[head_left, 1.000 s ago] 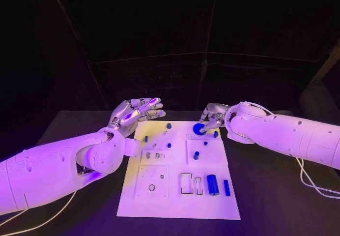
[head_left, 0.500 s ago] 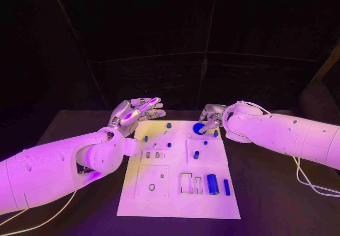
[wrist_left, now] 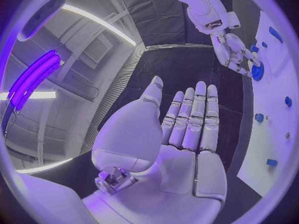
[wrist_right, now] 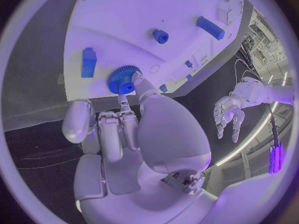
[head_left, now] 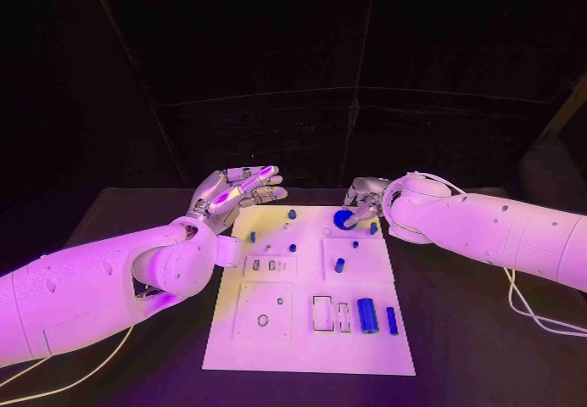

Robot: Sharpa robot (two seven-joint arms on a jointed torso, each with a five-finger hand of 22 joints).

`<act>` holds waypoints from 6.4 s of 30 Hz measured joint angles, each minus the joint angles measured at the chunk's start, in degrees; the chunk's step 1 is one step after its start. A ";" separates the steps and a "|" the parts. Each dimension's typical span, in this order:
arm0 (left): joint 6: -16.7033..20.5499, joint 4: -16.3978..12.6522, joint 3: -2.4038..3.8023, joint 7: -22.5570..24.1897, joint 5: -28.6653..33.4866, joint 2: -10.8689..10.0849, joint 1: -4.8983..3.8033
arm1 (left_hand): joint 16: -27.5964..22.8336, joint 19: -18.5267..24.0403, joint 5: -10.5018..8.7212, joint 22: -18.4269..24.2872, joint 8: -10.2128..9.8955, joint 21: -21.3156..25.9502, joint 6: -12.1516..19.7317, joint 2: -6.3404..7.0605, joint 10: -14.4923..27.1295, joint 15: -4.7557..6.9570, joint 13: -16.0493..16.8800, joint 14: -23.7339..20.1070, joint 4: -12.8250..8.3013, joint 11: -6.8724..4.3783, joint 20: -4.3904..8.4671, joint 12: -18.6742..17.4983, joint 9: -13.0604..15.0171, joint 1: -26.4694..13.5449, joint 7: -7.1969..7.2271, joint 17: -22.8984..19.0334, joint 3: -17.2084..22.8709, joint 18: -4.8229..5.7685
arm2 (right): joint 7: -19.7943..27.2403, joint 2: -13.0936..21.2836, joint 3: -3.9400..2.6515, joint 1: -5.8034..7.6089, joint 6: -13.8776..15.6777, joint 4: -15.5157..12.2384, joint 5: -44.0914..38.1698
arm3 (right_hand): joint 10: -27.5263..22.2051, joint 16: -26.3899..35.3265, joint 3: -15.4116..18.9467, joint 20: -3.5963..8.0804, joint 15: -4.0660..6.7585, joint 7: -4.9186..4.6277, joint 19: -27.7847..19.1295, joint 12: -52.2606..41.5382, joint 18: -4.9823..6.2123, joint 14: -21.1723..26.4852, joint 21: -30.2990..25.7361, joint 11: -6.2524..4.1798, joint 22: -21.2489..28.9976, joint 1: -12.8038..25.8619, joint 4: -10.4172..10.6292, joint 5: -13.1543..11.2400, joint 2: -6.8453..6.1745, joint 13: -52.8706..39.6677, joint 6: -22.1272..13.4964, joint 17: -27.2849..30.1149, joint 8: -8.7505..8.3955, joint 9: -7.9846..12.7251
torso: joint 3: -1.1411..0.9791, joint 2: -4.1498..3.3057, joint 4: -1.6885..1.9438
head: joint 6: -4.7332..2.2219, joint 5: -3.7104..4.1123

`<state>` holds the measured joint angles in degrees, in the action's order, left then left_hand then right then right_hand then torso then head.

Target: Assemble the parts on the task board

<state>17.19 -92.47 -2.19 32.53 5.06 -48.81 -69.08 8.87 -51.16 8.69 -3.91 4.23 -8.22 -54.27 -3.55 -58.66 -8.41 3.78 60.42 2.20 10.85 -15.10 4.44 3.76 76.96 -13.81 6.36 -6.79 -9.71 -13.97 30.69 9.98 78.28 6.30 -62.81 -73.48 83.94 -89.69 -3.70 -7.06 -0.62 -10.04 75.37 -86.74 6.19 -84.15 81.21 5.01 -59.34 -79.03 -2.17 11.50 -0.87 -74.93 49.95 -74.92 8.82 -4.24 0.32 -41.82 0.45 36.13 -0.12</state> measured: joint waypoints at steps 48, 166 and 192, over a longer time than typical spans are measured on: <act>-0.09 -0.22 -0.01 -0.09 0.03 -0.31 0.00 | 0.00 0.00 0.00 0.00 0.00 0.00 0.00 -0.23 0.00 0.00 0.00 0.00 -0.16 0.00 0.00 0.00 0.00 0.23 0.00 0.02 -0.16 0.00 | 1.01 -2.93 0.08 -0.33 8.82 -6.01 -8.43 | 0.09 0.00 -7.65 1.55 1.05 0.50 1.53 -0.85 -0.89 0.01 1.10 -1.55 -3.18 1.09 -4.57 -0.48 2.25 0.01 4.41 0.01 2.23 0.16 | -0.03 -0.04 0.18 | -0.29 -0.07; -1.27 5.38 -0.01 0.19 0.07 0.60 -0.52 | -0.55 -1.42 0.00 -0.05 0.26 0.63 -1.84 -1.22 -2.67 0.72 0.11 1.55 -1.51 -1.02 0.57 0.35 0.00 1.22 1.02 0.83 0.07 0.01 | 25.65 16.71 0.21 -1.77 15.82 -9.70 13.13 | 0.09 0.49 -3.23 -0.10 -0.30 0.04 1.30 2.31 -0.87 0.10 1.53 0.32 -2.94 2.11 -0.39 1.03 -0.31 0.02 2.42 0.01 -4.38 0.12 | -1.08 2.27 -2.25 | 0.90 -0.65; -1.88 6.33 -0.03 0.39 0.07 1.69 -0.39 | -0.55 -1.42 0.00 -0.04 0.26 0.89 -2.03 -1.43 -2.67 0.71 0.10 1.54 -1.83 -1.02 0.57 0.34 0.00 1.43 0.82 0.86 0.08 0.00 | 25.12 12.62 0.25 -5.18 11.33 -3.77 14.23 | 0.09 0.48 -2.75 -0.10 -0.30 -0.30 1.31 2.31 -0.87 0.10 1.52 0.31 -2.90 1.59 -1.17 0.36 -0.39 0.02 1.71 -0.02 -4.61 0.25 | -1.68 2.15 -1.97 | 1.77 0.57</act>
<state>15.31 -86.14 -2.22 32.92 5.12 -47.12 -69.47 8.32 -52.58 8.69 -3.95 4.49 -7.33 -56.30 -4.98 -61.33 -7.69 3.88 61.96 0.38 9.83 -14.53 4.78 3.76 78.40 -12.99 7.22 -6.71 -9.71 11.14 43.31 10.23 73.10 17.63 -66.58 -59.25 84.03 -89.20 -6.45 -7.16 -0.92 -10.34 76.68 -84.43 5.33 -84.04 82.73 5.33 -62.24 -77.44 -3.33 11.86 -1.26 -74.92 51.65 -74.94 4.21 -3.99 -1.36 -39.67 -1.52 37.91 0.45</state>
